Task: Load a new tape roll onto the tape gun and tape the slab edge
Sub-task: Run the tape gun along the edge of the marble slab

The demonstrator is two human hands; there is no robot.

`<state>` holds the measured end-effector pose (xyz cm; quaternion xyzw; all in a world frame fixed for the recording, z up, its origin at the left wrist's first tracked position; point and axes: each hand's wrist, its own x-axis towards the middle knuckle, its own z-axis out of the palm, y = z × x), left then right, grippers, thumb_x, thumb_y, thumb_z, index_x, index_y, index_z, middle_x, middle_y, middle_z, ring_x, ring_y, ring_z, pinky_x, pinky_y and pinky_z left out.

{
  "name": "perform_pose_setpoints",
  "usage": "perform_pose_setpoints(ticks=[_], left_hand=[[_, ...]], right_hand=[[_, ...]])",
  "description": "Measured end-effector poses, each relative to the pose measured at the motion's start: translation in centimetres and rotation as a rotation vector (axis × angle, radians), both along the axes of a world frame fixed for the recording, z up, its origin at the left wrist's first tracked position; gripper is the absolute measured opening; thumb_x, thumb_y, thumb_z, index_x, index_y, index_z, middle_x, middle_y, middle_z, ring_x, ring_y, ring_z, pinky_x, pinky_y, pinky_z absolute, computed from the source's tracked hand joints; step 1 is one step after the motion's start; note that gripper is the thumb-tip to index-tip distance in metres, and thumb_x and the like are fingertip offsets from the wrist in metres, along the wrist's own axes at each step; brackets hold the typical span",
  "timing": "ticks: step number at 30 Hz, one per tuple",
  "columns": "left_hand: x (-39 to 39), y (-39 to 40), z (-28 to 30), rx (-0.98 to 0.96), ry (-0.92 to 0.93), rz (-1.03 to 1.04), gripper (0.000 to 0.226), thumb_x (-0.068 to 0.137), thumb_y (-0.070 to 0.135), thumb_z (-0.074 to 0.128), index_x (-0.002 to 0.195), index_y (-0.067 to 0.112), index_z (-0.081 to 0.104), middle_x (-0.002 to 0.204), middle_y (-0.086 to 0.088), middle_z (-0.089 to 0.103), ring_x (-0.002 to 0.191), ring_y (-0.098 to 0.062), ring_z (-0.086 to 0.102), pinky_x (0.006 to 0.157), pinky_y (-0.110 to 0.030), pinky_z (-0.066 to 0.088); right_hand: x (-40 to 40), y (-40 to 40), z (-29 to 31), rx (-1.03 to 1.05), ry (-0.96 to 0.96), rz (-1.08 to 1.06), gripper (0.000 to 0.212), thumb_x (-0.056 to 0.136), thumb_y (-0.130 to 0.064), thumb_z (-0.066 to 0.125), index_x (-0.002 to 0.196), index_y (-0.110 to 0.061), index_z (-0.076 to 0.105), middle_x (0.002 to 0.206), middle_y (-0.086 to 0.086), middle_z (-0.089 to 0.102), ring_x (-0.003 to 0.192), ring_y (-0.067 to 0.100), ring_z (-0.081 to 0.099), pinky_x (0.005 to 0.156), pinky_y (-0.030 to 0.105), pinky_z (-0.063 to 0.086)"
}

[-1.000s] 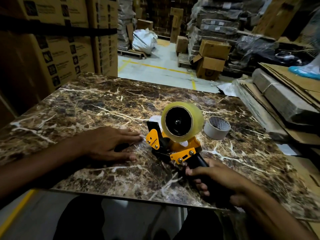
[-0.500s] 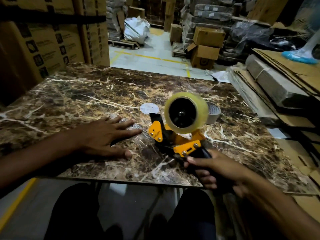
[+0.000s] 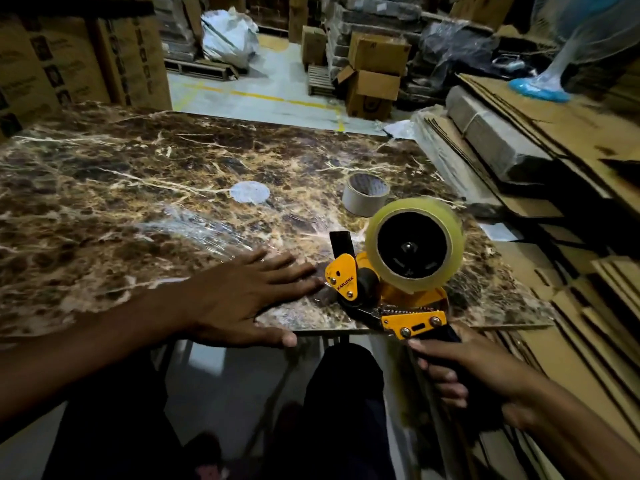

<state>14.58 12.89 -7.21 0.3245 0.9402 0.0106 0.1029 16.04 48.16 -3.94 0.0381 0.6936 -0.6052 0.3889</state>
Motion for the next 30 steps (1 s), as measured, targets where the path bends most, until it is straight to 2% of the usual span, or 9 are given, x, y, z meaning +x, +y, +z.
perform_pose_setpoints(ticks=[8,10,14,17,21,24,28,30], left_hand=[[0.5,3.8,-0.3,-0.016,0.001,-0.036,0.109,0.069,0.101,-0.010,0.160,0.043,-0.029,0.167,0.020,-0.035,0.158,-0.012,-0.032,0.131,-0.041,-0.014],[0.6,4.5,-0.3,-0.014,0.003,-0.051,0.108,0.069,0.102,-0.010,0.158,0.044,-0.032,0.168,0.020,-0.034,0.158,-0.011,-0.031,0.131,-0.041,-0.014],[1.1,5.4,-0.3,-0.002,0.021,-0.071,0.104,0.071,0.102,-0.006,0.155,0.048,-0.035,0.168,0.021,-0.032,0.158,-0.010,-0.031,0.130,-0.038,-0.017],[1.4,5.9,-0.1,0.002,0.009,-0.068,0.096,0.074,0.101,-0.003,0.150,0.055,-0.038,0.166,0.026,-0.033,0.156,-0.004,-0.032,0.127,-0.032,-0.024],[1.7,6.9,-0.3,0.018,0.023,-0.076,0.096,0.078,0.099,0.001,0.157,0.052,-0.028,0.169,0.026,-0.029,0.160,-0.008,-0.026,0.130,-0.042,-0.017],[1.8,8.1,-0.6,0.021,0.032,-0.101,0.095,0.081,0.097,0.005,0.159,0.051,-0.024,0.171,0.024,-0.025,0.161,-0.010,-0.022,0.131,-0.046,-0.013],[2.0,9.5,-0.6,0.039,0.020,-0.123,0.089,0.081,0.098,0.007,0.154,0.059,-0.028,0.170,0.027,-0.024,0.161,-0.009,-0.021,0.132,-0.045,-0.013],[2.1,10.0,-0.7,0.026,0.036,-0.128,0.092,0.081,0.098,0.006,0.156,0.056,-0.026,0.169,0.027,-0.024,0.161,-0.009,-0.023,0.132,-0.046,-0.011]], right_hand=[[1.5,2.5,-0.6,-0.045,0.033,-0.017,0.029,0.080,-0.031,0.084,0.068,-0.017,0.062,0.056,0.005,0.037,0.039,0.013,0.034,0.042,0.025,0.028],[1.7,2.6,-1.1,-0.073,0.048,0.008,0.030,0.081,-0.032,0.083,0.068,-0.016,0.061,0.055,0.003,0.037,0.040,0.013,0.035,0.042,0.026,0.030],[2.0,3.0,-1.9,-0.163,0.073,0.033,0.026,0.094,-0.021,0.068,0.071,-0.017,0.056,0.057,0.004,0.037,0.043,0.013,0.038,0.045,0.026,0.036],[2.6,4.4,-2.1,-0.120,0.113,0.039,0.023,0.093,-0.024,0.071,0.076,-0.019,0.057,0.059,0.002,0.038,0.044,0.012,0.037,0.045,0.025,0.033],[4.2,6.8,-2.3,-0.083,0.108,-0.053,0.024,0.083,-0.028,0.081,0.080,-0.016,0.060,0.058,0.003,0.039,0.042,0.012,0.036,0.044,0.026,0.030],[5.2,7.9,-2.3,-0.037,0.116,-0.076,0.030,0.080,-0.029,0.079,0.088,-0.011,0.056,0.058,0.003,0.042,0.044,0.013,0.036,0.045,0.027,0.031],[6.4,9.3,-2.0,0.035,0.128,-0.067,0.029,0.080,-0.029,0.076,0.091,-0.011,0.056,0.059,0.002,0.043,0.045,0.014,0.036,0.046,0.026,0.031],[7.2,10.3,-2.3,0.025,0.105,-0.096,0.032,0.079,-0.029,0.078,0.091,-0.010,0.055,0.058,0.003,0.042,0.043,0.013,0.036,0.044,0.026,0.031]])
